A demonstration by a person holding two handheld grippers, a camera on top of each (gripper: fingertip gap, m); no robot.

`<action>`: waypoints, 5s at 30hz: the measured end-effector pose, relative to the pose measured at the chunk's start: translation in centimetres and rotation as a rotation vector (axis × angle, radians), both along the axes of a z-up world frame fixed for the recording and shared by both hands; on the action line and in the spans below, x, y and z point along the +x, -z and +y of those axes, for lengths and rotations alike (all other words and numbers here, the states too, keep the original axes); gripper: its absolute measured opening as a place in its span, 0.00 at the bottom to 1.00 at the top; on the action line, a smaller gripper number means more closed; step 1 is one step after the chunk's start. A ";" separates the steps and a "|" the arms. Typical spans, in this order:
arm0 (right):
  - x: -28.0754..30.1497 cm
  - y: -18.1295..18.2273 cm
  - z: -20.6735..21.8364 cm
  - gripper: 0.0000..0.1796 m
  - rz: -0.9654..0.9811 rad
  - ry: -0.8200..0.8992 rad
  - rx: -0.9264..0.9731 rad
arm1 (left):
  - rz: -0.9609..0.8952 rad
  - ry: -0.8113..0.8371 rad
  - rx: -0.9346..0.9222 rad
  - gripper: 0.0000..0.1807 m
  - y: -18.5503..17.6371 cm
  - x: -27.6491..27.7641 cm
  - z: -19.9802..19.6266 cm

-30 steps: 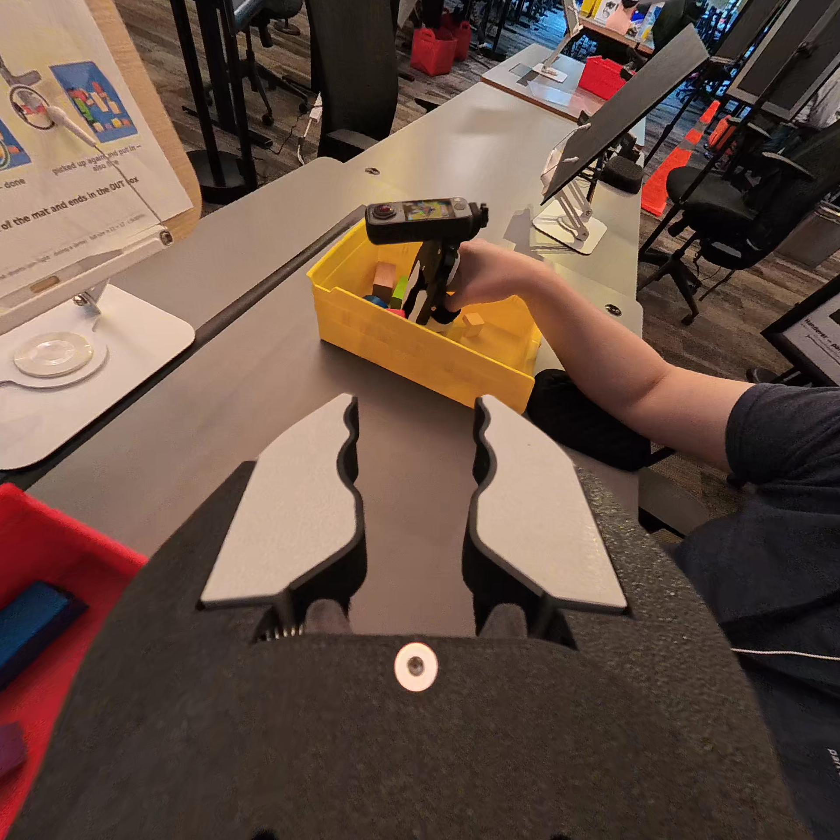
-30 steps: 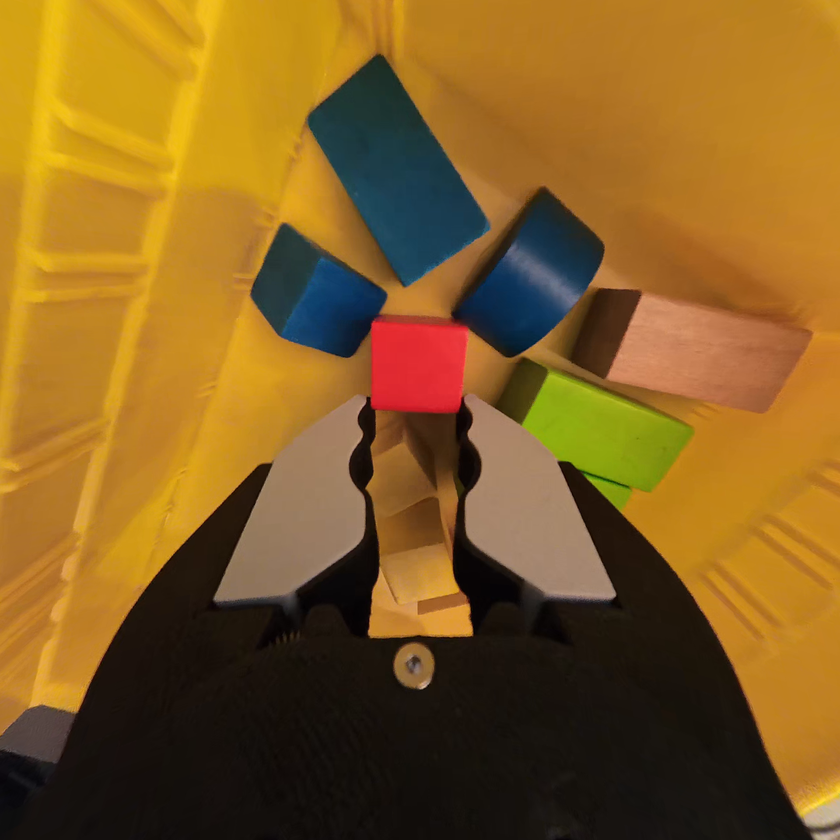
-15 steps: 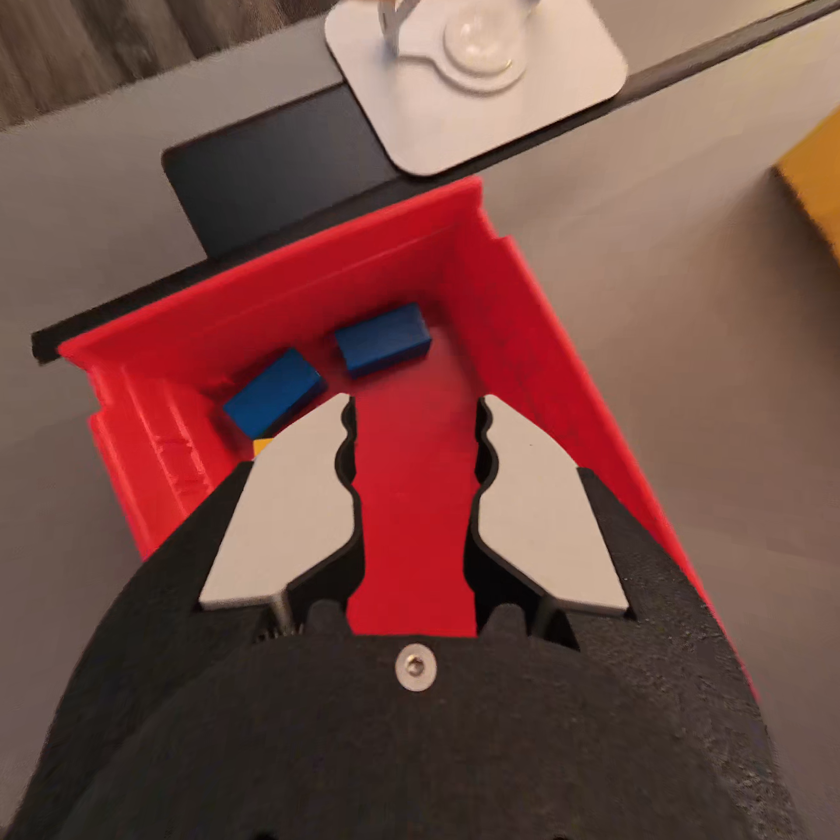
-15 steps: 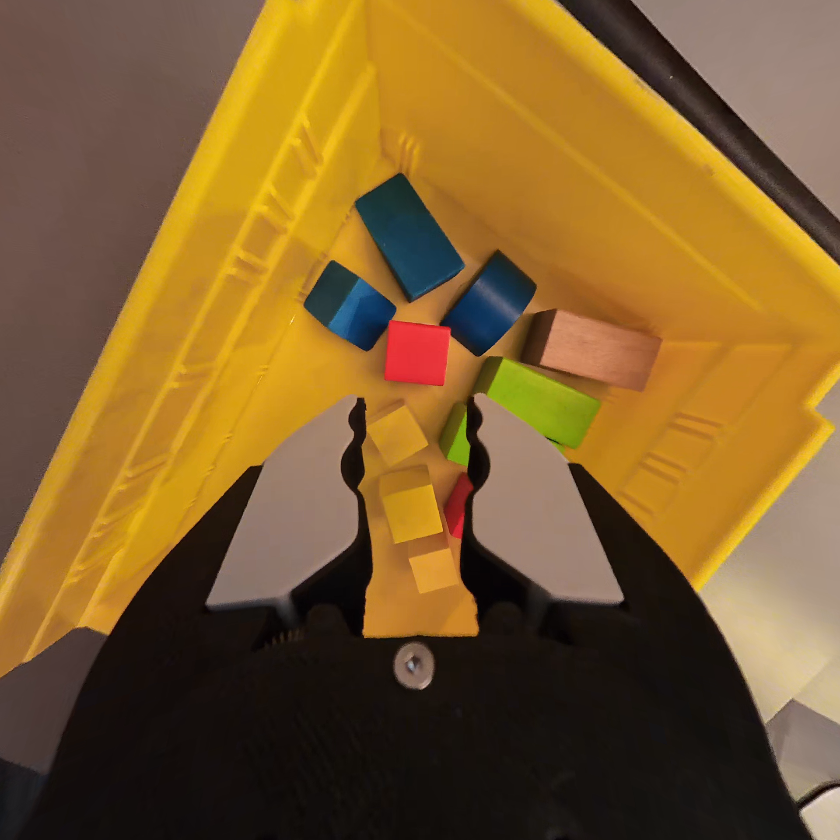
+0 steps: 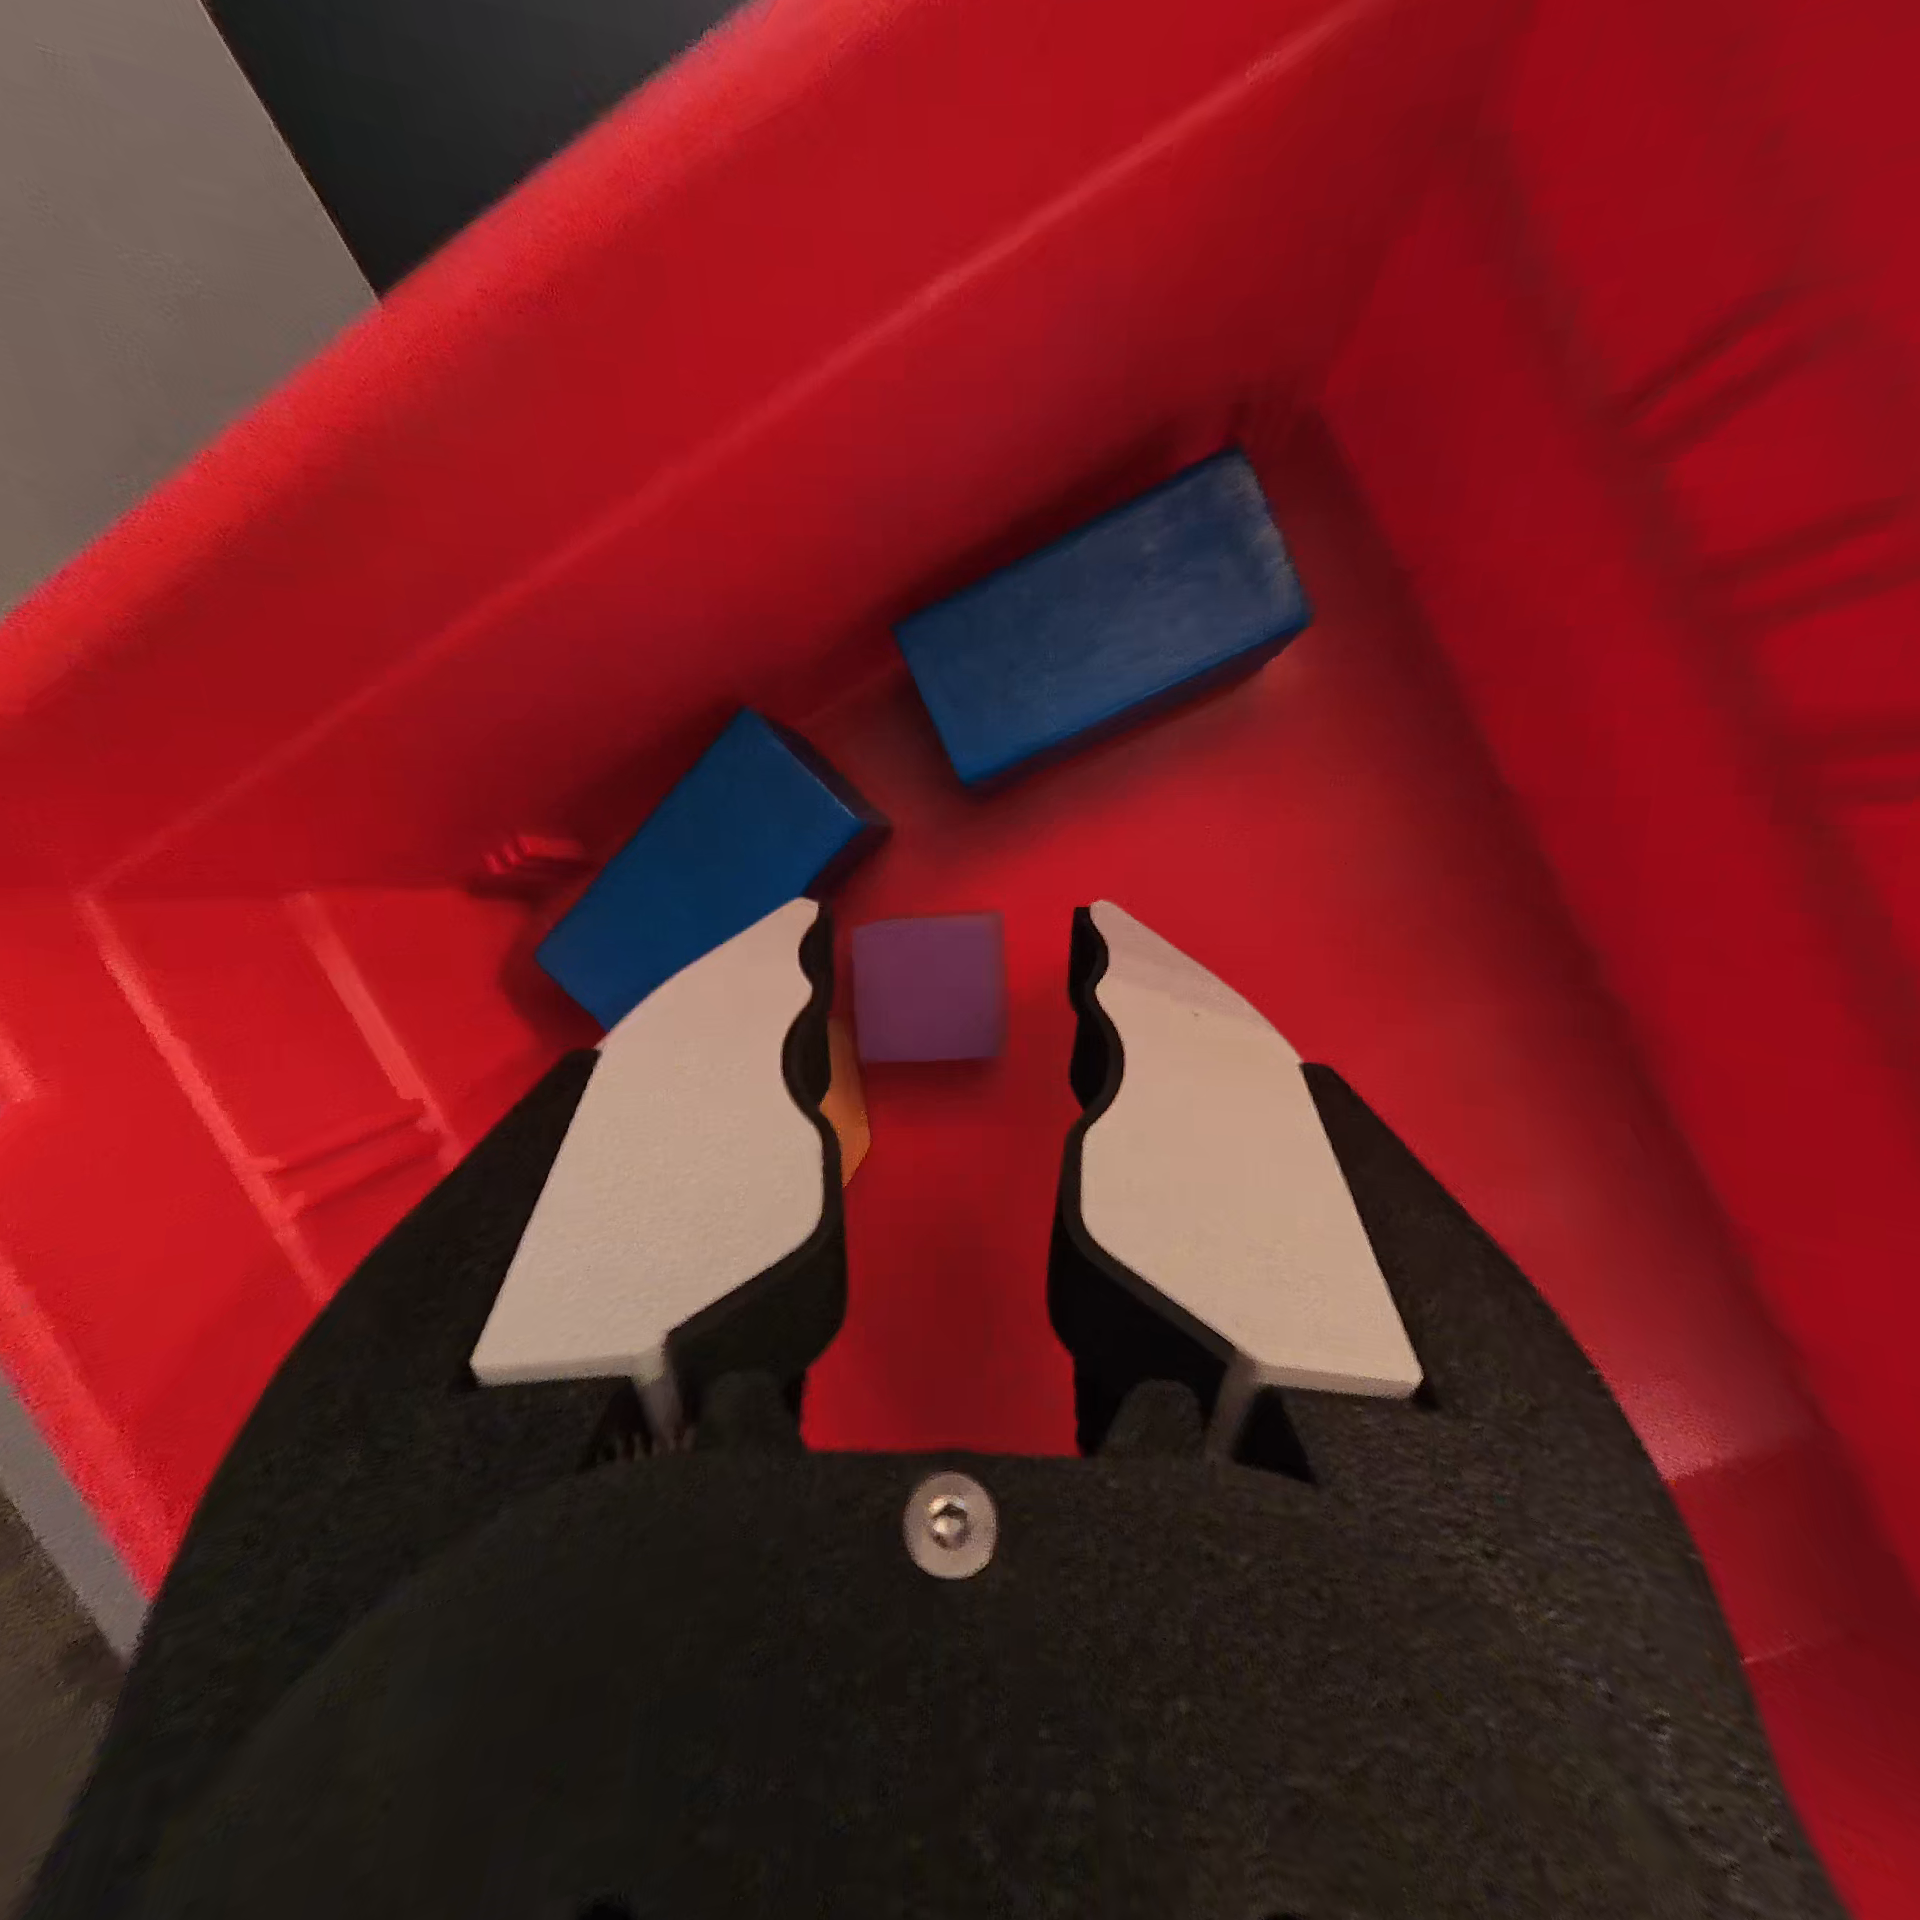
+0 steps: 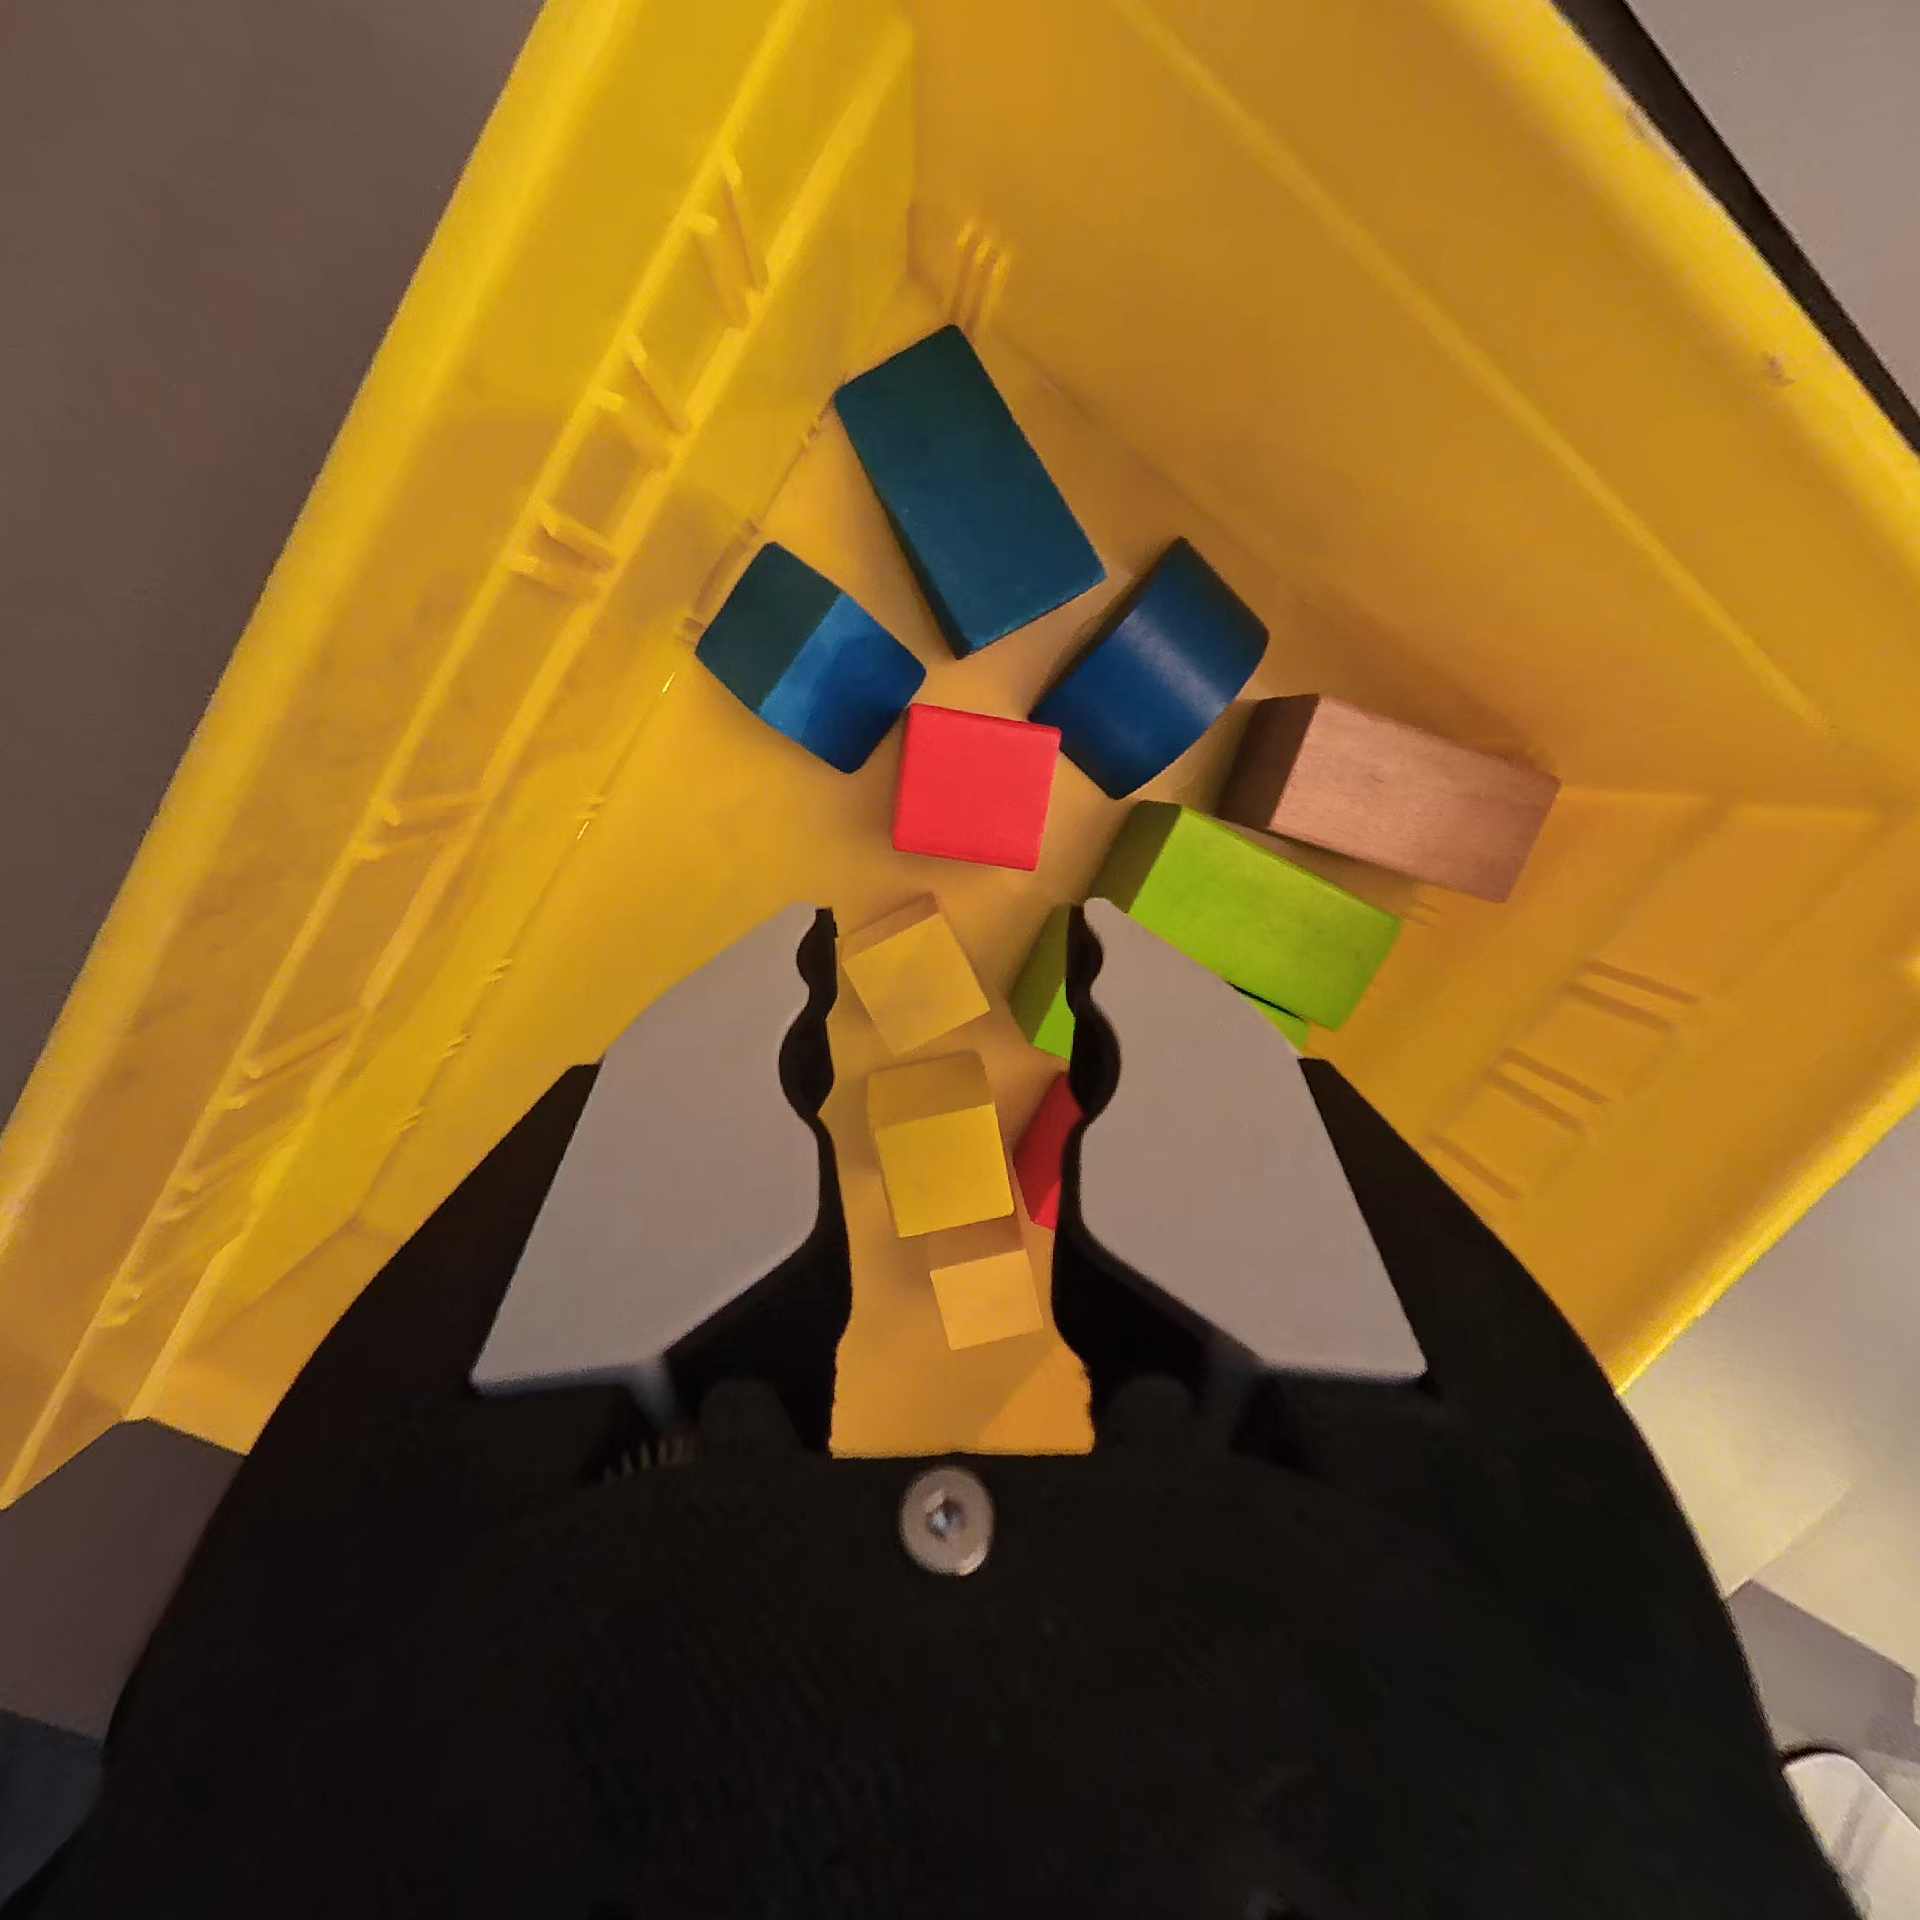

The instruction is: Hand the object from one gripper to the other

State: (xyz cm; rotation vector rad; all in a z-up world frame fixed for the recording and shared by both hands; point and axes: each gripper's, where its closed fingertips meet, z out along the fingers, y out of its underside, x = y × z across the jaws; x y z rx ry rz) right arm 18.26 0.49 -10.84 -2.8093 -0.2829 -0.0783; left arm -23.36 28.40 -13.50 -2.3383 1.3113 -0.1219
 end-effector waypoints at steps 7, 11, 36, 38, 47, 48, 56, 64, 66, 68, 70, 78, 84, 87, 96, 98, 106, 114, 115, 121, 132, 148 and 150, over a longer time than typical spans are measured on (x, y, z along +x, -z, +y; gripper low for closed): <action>0.0 -0.3 0.0 0.24 -0.010 -0.011 0.010 | 0.087 0.034 -0.007 0.17 1.0 -0.8 -0.4; -0.2 -2.3 1.0 0.22 -0.039 -0.017 0.114 | 0.043 0.050 0.049 0.17 -2.4 -0.6 -0.9; -25.4 -18.8 0.9 0.15 -0.282 -0.826 1.366 | -0.984 0.731 -0.480 0.21 -21.4 17.4 -27.9; -23.7 -19.1 1.3 0.15 -0.263 -0.798 1.299 | -0.955 0.692 -0.398 0.27 -21.4 16.9 -26.1; -5.4 -4.5 -2.7 0.15 -0.019 -0.388 0.126 | -0.470 0.267 0.148 0.31 -19.0 7.4 -13.3; -4.4 -2.9 -2.8 0.15 -0.047 -0.364 0.054 | -0.439 0.223 0.163 0.31 -18.7 6.5 -12.4; -3.9 3.6 -2.3 0.15 -0.073 -0.317 -0.189 | -0.201 0.036 0.147 0.28 -14.3 2.4 -7.8; -3.9 3.7 -1.5 0.17 -0.041 -0.304 -0.158 | -0.083 -0.137 0.018 0.28 -8.7 -0.7 -3.9; -4.1 3.3 -1.4 0.18 -0.032 -0.313 -0.138 | -0.043 -0.174 0.028 0.28 -7.5 -1.4 -2.6; -4.4 2.5 -1.0 0.19 -0.030 -0.325 -0.101 | -0.023 -0.203 0.038 0.27 -6.4 -2.0 -1.4; -4.9 1.6 -0.8 0.20 -0.021 -0.337 -0.057 | -0.005 -0.221 0.016 0.27 -5.0 -2.5 -0.7; -6.1 -0.8 -0.5 0.20 0.005 -0.376 0.037 | 0.090 -0.195 -0.012 0.28 -1.6 -4.0 0.7; -6.2 -0.8 -0.7 0.20 -0.003 -0.390 0.030 | 0.184 -0.196 -0.005 0.24 0.2 -4.7 1.2; -6.3 -0.8 -0.7 0.20 -0.006 -0.396 0.030 | 0.194 -0.209 -0.003 0.23 0.3 -4.9 1.2; -6.1 -1.4 -0.6 0.20 -0.008 -0.397 0.060 | 0.191 -0.140 -0.113 0.19 0.3 -4.3 -1.3; -5.9 -1.4 -0.6 0.20 -0.011 -0.394 0.059 | 0.209 -0.120 -0.157 0.19 0.3 -4.3 -2.4; -6.0 -1.4 -0.7 0.20 -0.016 -0.407 0.056 | 0.260 -0.099 -0.170 0.19 0.6 -4.4 -3.0; -6.0 -2.3 -0.3 0.20 -0.043 -0.410 0.099 | 0.246 -0.080 -0.154 0.19 -0.2 -4.4 -3.1; -6.2 -2.9 0.0 0.20 -0.055 -0.410 0.132 | 0.221 -0.080 -0.132 0.19 -1.3 -4.3 -3.1; -13.5 -12.1 3.3 0.22 -0.134 -0.617 0.702 | -0.510 0.285 -0.185 0.19 -15.0 6.3 -12.2; -26.5 -19.2 -0.6 0.22 -0.185 -0.910 1.281 | -0.930 0.773 -0.580 0.19 -22.3 15.6 -29.9; -5.2 -4.2 -6.5 0.19 0.006 -0.467 0.027 | -0.964 0.646 -0.408 0.19 -23.9 13.4 -25.2; -4.8 -1.5 -6.6 0.18 0.023 -0.450 -0.097 | -0.953 0.639 -0.412 0.18 -23.9 13.2 -25.1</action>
